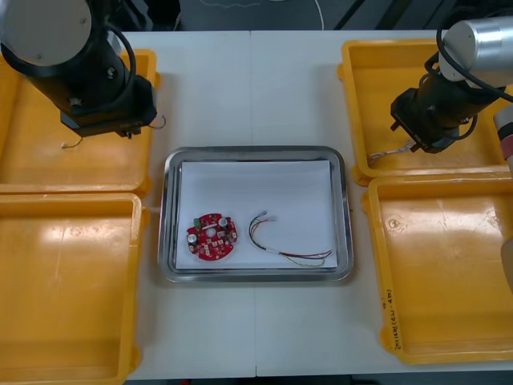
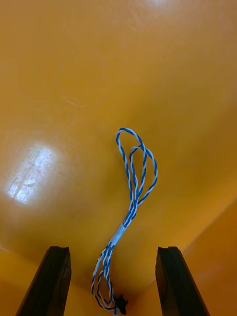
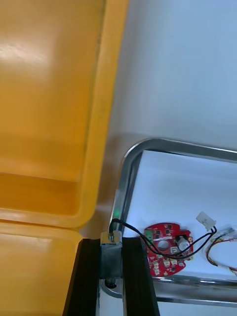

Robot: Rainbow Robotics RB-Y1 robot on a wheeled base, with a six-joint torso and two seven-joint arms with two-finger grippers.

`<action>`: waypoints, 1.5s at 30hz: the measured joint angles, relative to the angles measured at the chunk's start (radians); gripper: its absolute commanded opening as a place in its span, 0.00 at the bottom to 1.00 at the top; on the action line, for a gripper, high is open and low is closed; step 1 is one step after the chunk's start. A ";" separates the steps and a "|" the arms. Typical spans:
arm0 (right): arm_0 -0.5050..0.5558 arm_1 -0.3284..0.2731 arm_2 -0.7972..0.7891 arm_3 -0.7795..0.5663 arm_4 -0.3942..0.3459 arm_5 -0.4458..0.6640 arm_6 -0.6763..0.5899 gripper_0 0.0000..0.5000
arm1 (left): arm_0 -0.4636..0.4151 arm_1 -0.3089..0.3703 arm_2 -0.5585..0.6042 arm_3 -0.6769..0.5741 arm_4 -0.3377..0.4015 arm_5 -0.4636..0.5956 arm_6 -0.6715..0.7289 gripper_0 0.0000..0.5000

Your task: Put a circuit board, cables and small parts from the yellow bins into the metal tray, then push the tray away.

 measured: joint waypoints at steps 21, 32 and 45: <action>-0.047 0.004 0.038 0.154 -0.010 -0.093 -0.050 1.00 | 0.084 -0.244 -0.030 0.075 -0.221 -0.055 -0.001 0.00; -0.049 0.004 0.055 0.204 -0.010 -0.140 -0.050 1.00 | 0.084 -0.262 -0.098 0.204 -0.237 -0.199 -0.008 0.00; -0.053 0.004 0.070 0.241 -0.012 -0.176 -0.050 1.00 | 0.090 -0.265 -0.168 0.245 -0.235 -0.245 -0.011 0.00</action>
